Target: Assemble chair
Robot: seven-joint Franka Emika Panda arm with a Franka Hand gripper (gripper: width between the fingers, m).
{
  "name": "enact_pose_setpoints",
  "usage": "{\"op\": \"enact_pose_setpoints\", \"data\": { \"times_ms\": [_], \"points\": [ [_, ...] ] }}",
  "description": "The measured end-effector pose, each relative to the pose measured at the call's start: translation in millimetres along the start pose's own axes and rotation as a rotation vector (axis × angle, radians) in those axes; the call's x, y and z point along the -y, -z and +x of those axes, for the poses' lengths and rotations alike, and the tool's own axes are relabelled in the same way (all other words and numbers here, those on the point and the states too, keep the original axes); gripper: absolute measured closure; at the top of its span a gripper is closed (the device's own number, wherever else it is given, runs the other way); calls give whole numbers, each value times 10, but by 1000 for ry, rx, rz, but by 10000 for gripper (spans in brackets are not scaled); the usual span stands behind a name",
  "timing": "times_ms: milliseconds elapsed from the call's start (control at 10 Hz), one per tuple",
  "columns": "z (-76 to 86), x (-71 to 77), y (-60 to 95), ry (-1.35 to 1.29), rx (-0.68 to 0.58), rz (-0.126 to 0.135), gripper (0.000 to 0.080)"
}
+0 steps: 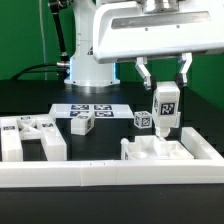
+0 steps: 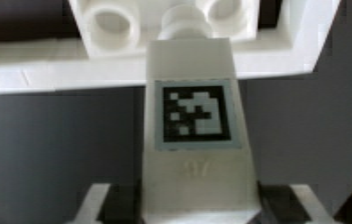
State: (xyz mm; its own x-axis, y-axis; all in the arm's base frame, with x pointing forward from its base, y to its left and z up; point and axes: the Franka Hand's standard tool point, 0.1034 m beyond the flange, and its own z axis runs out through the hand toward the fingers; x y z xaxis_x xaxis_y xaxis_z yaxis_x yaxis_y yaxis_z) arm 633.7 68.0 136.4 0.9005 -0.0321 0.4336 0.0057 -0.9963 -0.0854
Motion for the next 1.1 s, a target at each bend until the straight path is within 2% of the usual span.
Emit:
{"op": "enact_pose_setpoints", "data": {
  "times_ms": [200,1100],
  "points": [
    [3,44,2,12,-132,-5,511],
    [-190,262,-235,48,-104,10,511]
  ]
}}
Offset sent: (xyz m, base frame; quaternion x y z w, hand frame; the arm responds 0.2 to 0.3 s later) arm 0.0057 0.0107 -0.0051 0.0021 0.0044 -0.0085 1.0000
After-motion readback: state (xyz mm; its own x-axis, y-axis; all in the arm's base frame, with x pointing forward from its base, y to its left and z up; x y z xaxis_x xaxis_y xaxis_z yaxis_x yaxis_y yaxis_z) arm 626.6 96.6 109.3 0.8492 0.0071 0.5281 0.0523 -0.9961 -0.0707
